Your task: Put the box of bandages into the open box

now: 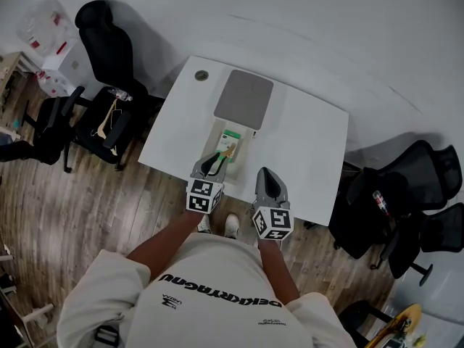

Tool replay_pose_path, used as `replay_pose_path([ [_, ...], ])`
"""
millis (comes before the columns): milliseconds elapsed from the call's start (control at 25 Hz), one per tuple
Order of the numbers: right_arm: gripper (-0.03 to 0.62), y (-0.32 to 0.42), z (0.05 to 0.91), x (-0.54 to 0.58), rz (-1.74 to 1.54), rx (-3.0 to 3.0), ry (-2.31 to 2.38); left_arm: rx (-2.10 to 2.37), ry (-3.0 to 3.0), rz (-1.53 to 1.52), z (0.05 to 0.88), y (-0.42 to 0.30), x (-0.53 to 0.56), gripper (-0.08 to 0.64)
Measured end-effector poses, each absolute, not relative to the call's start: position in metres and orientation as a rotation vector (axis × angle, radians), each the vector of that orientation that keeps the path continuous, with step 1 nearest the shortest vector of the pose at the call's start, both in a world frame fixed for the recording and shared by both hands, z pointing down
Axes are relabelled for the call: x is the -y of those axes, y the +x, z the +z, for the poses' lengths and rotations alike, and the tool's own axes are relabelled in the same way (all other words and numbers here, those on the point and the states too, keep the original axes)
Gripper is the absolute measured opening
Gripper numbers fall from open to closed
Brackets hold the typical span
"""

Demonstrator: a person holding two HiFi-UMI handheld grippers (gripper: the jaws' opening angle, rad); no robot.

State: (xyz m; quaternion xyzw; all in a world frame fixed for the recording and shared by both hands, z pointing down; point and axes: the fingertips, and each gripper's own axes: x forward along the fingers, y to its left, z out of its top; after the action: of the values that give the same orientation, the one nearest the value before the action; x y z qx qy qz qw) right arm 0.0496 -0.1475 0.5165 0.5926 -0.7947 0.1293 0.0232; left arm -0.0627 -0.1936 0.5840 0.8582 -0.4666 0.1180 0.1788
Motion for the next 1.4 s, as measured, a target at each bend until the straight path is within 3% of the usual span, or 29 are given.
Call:
replay_pose_path([
  [240, -0.003, 0.053, 0.518, 0.146, 0.426, 2.475, 1.828, 1.333, 2.448, 0.313, 0.575, -0.067, 0.184, 0.021],
  [520, -0.003, 0.058, 0.522, 0.143, 0.419, 2.478, 1.812, 1.332, 2.46, 0.299, 0.573, -0.069, 0.178, 0.0],
  [1400, -0.003, 0.05, 0.536, 0.134, 0.389, 2.485, 1.776, 1.359, 2.521, 0.275, 0.556, -0.083, 0.161, -0.003],
])
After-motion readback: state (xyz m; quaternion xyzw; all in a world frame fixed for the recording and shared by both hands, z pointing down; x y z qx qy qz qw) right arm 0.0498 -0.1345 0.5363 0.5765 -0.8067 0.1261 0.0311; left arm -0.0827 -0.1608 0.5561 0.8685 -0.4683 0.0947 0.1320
